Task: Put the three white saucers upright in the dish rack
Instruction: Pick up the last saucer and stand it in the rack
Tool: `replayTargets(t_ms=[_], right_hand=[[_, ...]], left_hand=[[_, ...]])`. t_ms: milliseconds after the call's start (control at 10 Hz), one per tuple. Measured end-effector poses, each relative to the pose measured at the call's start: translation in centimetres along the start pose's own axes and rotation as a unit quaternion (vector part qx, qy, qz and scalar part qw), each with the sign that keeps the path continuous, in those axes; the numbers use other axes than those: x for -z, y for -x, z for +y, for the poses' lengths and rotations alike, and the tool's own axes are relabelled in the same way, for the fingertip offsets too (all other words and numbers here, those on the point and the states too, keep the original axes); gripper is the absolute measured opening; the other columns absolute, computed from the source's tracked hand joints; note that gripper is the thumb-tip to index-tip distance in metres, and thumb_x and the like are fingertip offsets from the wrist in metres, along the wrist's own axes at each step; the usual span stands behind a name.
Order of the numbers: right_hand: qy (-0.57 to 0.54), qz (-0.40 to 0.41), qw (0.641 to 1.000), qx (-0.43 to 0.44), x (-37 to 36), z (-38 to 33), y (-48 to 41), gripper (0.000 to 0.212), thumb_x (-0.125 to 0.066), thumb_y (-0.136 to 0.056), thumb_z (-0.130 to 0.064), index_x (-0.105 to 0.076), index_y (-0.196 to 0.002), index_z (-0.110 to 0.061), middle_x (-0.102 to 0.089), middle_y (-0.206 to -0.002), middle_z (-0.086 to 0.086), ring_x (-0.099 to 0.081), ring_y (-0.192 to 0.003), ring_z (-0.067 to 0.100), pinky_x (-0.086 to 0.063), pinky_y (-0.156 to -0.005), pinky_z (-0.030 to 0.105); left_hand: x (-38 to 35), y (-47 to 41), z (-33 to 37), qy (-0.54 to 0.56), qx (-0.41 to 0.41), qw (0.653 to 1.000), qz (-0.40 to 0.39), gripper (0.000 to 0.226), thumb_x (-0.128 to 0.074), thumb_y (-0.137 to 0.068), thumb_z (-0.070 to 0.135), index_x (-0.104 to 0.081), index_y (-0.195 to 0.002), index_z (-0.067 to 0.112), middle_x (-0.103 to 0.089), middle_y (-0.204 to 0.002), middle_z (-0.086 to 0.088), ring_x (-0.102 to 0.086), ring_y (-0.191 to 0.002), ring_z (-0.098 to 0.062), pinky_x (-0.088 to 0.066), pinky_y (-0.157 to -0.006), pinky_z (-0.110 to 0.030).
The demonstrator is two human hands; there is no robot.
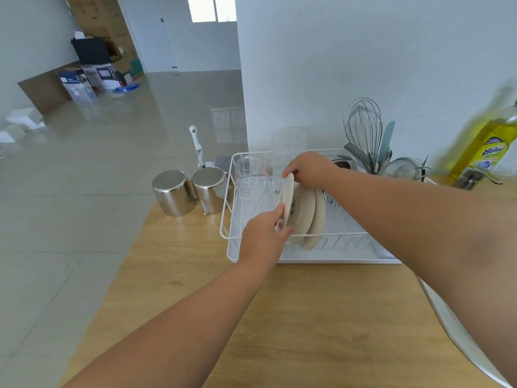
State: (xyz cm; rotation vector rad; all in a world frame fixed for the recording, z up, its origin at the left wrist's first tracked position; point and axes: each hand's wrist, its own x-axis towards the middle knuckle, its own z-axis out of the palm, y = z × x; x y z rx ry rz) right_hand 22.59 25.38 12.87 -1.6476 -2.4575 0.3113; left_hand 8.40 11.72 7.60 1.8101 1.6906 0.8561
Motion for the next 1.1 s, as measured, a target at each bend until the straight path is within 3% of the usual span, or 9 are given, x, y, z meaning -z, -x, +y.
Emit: replayTargets(t_ms=[200,500,600,700,800,900,1000,1100], right_hand=[[0.022,-0.042,0.999,-0.001,-0.1,-0.4,0.2,0.03,-0.054,-0.089,-0.01,-0.072,-0.111,-0.02,-0.067,-0.122,0.005,-0.059,-0.113,0.023,-0.042,-0.087,0.026],[-0.038,-0.108,0.991,-0.066,-0.2,0.4,0.0,0.032,-0.055,-0.088,-0.01,-0.073,-0.111,-0.023,-0.07,-0.117,-0.002,-0.061,-0.109,0.019,-0.046,-0.092,0.028],[-0.094,-0.119,0.983,-0.105,0.0,0.1,0.0,0.032,-0.049,-0.088,-0.007,-0.075,-0.099,-0.022,-0.066,-0.094,-0.011,-0.058,-0.093,0.015,-0.042,-0.074,0.021],[-0.143,-0.129,0.971,-0.143,0.4,-0.6,0.3,0.023,-0.053,-0.084,-0.014,-0.051,-0.063,-0.023,-0.044,-0.066,-0.001,-0.036,-0.059,0.016,-0.028,-0.052,0.022],[-0.196,-0.082,0.96,-0.184,0.5,-0.6,1.1,0.008,-0.058,-0.085,-0.022,-0.058,-0.081,-0.015,-0.053,-0.077,0.006,-0.041,-0.058,0.015,-0.033,-0.055,0.022],[-0.202,-0.079,0.962,-0.164,0.5,-0.8,2.3,0.035,-0.051,-0.09,-0.019,-0.059,-0.104,0.012,-0.059,-0.11,0.032,-0.05,-0.072,0.029,-0.038,-0.064,0.032],[-0.226,-0.03,0.96,-0.163,0.2,-0.9,3.5,0.04,-0.042,-0.096,-0.024,-0.057,-0.124,0.002,-0.056,-0.133,0.016,-0.05,-0.123,0.031,-0.036,-0.096,0.034],[-0.22,0.044,0.967,-0.125,-0.6,-1.2,6.2,0.04,-0.038,-0.098,-0.022,-0.053,-0.133,-0.008,-0.05,-0.143,0.01,-0.041,-0.135,0.024,-0.029,-0.109,0.033]], left_hand=[[-0.3,-0.1,-0.4,-0.006,0.027,1.0,-0.013,0.053,-0.064,-0.09,0.03,-0.049,-0.14,0.024,-0.067,-0.124,0.003,-0.064,-0.109,-0.015,-0.051,-0.089,-0.03],[-0.1,-0.9,0.3,-0.039,0.046,0.997,-0.042,0.05,-0.062,-0.089,0.035,-0.054,-0.137,0.022,-0.062,-0.134,0.004,-0.064,-0.109,-0.02,-0.05,-0.093,-0.035],[0.1,-1.1,0.6,-0.041,0.053,0.997,-0.04,0.049,-0.062,-0.089,0.035,-0.055,-0.135,0.022,-0.063,-0.133,0.003,-0.062,-0.114,-0.02,-0.047,-0.091,-0.031],[0.4,-1.6,1.0,-0.039,0.069,0.996,-0.05,0.048,-0.063,-0.088,0.038,-0.058,-0.133,0.021,-0.067,-0.123,0.0,-0.062,-0.111,-0.021,-0.044,-0.082,-0.029],[0.7,-1.9,1.4,-0.059,0.078,0.992,-0.079,0.044,-0.061,-0.088,0.043,-0.065,-0.123,0.016,-0.071,-0.109,-0.002,-0.067,-0.095,-0.023,-0.052,-0.077,-0.034],[0.9,-1.6,1.2,-0.067,0.076,0.99,-0.093,0.046,-0.059,-0.089,0.046,-0.066,-0.119,0.012,-0.066,-0.097,0.002,-0.069,-0.088,-0.025,-0.053,-0.079,-0.038],[1.0,-1.3,0.6,-0.084,0.049,0.99,-0.098,0.052,-0.058,-0.089,0.049,-0.06,-0.128,0.014,-0.066,-0.116,0.001,-0.064,-0.11,-0.022,-0.047,-0.087,-0.033],[1.8,0.3,-0.5,-0.073,-0.021,0.996,-0.055,0.049,-0.056,-0.091,0.045,-0.056,-0.134,0.021,-0.06,-0.135,0.003,-0.054,-0.125,-0.016,-0.041,-0.1,-0.03]])
